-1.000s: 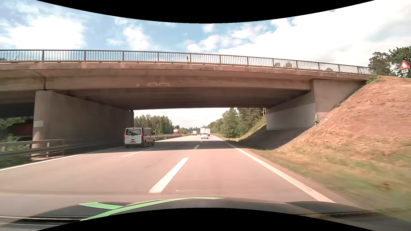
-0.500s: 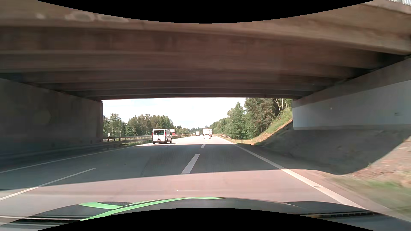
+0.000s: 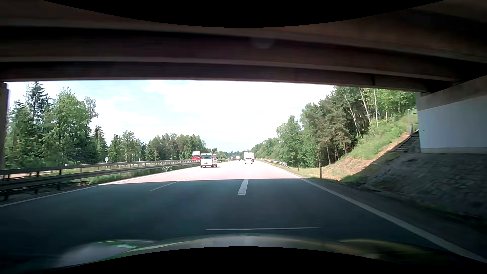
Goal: Follow the waypoints while adhering to traffic rules and regulations
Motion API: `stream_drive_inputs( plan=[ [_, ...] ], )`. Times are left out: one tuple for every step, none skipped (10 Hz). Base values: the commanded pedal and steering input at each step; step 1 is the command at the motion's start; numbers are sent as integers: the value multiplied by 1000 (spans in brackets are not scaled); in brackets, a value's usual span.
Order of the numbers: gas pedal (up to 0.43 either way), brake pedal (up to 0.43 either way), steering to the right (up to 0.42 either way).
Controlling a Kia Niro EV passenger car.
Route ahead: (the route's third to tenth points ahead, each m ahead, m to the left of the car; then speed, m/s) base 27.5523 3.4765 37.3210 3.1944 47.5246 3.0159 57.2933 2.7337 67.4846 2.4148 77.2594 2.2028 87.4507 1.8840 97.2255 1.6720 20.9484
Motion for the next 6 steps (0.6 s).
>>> stream_drive_inputs(
  plan=[
    [331,0,-5],
    [331,0,-4],
    [331,0,-3],
    [331,0,-1],
    [331,0,-1],
    [331,0,-1]
  ],
)
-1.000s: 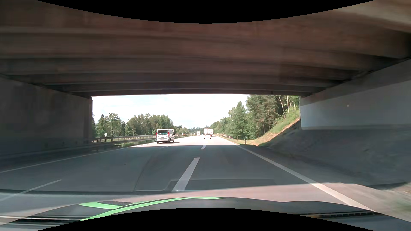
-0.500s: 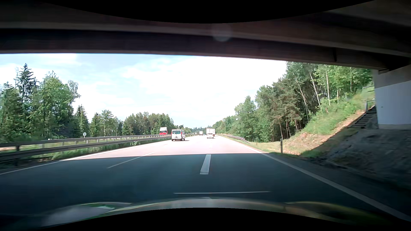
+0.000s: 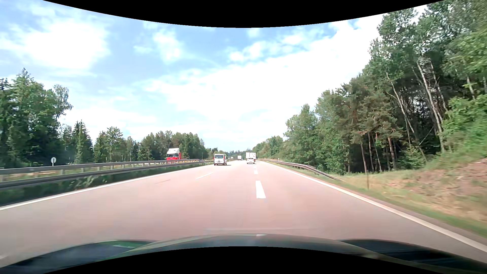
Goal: Follow the waypoints while adhering to traffic rules and regulations
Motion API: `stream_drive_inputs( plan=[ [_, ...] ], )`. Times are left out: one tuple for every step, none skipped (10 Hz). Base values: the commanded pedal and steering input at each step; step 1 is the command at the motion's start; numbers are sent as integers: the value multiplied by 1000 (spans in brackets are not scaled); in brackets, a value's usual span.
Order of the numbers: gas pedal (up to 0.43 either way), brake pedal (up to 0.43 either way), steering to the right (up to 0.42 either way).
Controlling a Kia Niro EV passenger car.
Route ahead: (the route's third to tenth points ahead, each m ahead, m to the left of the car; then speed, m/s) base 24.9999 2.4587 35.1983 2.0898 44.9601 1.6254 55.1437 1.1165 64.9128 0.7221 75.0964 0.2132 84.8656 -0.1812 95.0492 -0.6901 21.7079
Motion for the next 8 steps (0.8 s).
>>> stream_drive_inputs(
  plan=[
    [331,0,2],
    [331,0,4],
    [319,0,4],
    [319,0,4],
    [319,0,4],
    [319,0,5],
    [319,0,5],
    [319,0,6]
  ],
)
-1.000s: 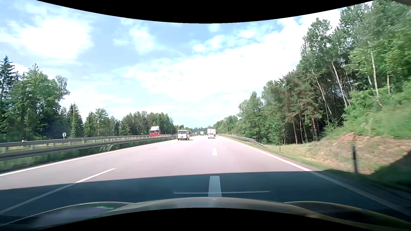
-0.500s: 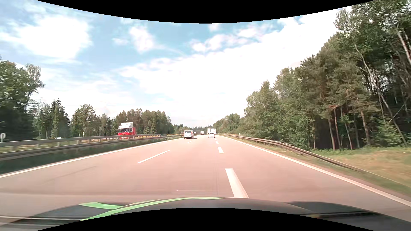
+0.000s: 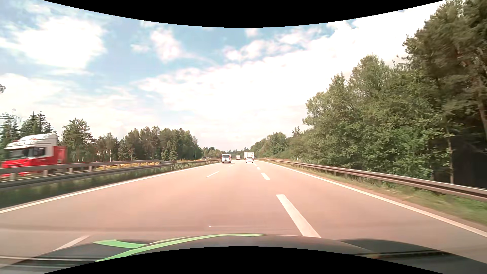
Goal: Follow the waypoints while adhering to traffic rules and regulations
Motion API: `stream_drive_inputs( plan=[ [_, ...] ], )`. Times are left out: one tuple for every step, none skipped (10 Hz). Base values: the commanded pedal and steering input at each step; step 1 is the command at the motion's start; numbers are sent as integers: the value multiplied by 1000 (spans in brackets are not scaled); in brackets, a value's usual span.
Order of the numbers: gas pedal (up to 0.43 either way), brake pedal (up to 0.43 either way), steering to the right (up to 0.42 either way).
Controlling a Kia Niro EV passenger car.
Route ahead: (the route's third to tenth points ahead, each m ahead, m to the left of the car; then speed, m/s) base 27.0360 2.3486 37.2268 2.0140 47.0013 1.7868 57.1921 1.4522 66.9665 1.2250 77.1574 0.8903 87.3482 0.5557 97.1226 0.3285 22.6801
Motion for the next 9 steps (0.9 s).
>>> stream_drive_inputs(
  plan=[
    [319,0,6],
    [299,0,7],
    [287,0,7],
    [280,0,6],
    [268,0,6],
    [268,0,6],
    [260,0,6],
    [260,0,6],
    [260,0,6]
  ],
)
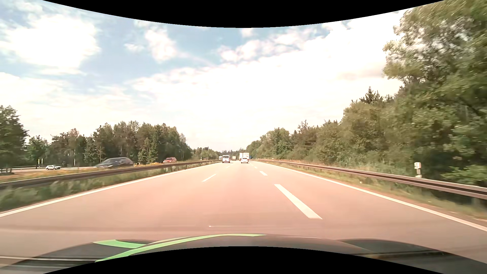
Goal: Follow the waypoints while adhering to traffic rules and regulations
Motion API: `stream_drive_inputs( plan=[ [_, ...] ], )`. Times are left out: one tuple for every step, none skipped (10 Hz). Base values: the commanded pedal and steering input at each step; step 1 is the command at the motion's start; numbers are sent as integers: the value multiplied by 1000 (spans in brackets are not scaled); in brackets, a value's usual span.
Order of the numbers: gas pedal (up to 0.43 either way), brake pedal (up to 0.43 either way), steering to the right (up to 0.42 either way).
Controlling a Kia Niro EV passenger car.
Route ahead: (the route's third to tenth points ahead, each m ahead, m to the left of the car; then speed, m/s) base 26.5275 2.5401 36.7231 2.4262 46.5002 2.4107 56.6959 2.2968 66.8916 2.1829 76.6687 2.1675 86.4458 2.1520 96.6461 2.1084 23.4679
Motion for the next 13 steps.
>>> stream_drive_inputs(
  plan=[
    [240,0,6],
    [240,0,6],
    [240,0,6],
    [240,0,6],
    [240,0,4],
    [240,0,1],
    [240,0,-1],
    [240,0,-3],
    [240,0,-4],
    [240,0,-4],
    [240,0,-4],
    [240,0,-4],
    [240,0,-4]
  ],
)
